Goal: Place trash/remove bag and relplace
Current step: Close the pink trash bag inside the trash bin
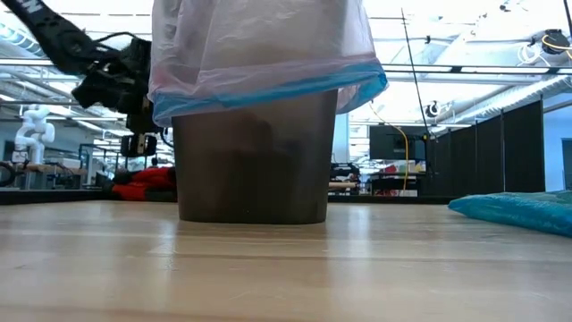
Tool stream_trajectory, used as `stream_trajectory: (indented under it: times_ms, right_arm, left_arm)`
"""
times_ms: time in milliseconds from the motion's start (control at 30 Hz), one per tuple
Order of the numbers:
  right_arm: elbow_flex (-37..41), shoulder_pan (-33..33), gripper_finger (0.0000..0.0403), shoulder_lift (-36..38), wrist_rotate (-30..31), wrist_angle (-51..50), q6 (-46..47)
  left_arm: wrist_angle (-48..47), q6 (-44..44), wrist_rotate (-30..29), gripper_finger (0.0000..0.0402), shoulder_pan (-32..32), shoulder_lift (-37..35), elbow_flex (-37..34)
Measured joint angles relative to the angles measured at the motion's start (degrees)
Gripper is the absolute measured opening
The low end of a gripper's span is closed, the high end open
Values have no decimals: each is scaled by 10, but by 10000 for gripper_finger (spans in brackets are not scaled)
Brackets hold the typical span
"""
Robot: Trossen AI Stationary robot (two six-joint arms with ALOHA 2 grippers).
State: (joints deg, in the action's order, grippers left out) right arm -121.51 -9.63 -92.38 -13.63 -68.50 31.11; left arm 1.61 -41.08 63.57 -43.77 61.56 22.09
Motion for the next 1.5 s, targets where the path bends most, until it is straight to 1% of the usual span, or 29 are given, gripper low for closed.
stream_trajectory:
  times_ms: [133,300,367,467,667,733,900,1033,1133,1200,1267,1400,1500]
  right_arm:
    - [0,0,208,0,0,8,-2]
    - [0,0,208,0,0,11,-7]
    - [0,0,208,0,0,11,-11]
    - [0,0,208,0,0,13,-19]
    - [0,0,208,0,0,27,-24]
    - [0,0,208,0,0,27,-24]
    - [0,0,208,0,0,28,-24]
    - [0,0,208,0,0,33,-20]
    - [0,0,208,0,0,39,-20]
    - [0,0,208,0,0,38,-17]
    - [0,0,208,0,0,38,-16]
    - [0,0,208,0,0,38,-16]
    - [0,0,208,0,0,38,-18]
  left_arm:
    - [124,-85,-19,112,10,-9,-58]
    - [321,-206,-67,112,38,-9,-120]
    - [363,-243,-88,112,53,-9,-134]
    - [370,-260,-114,112,78,-4,-144]
    - [372,-262,-149,112,116,21,-146]
    - [391,-263,-161,112,123,30,-146]
    - [472,-288,-175,112,135,51,-146]
    - [480,-291,-184,112,145,72,-146]
    - [480,-291,-203,109,150,80,-146]
    - [484,-294,-218,99,149,80,-146]
    - [496,-306,-232,79,149,79,-146]
    - [576,-340,-238,14,149,73,-146]
    - [644,-378,-238,5,149,73,-146]
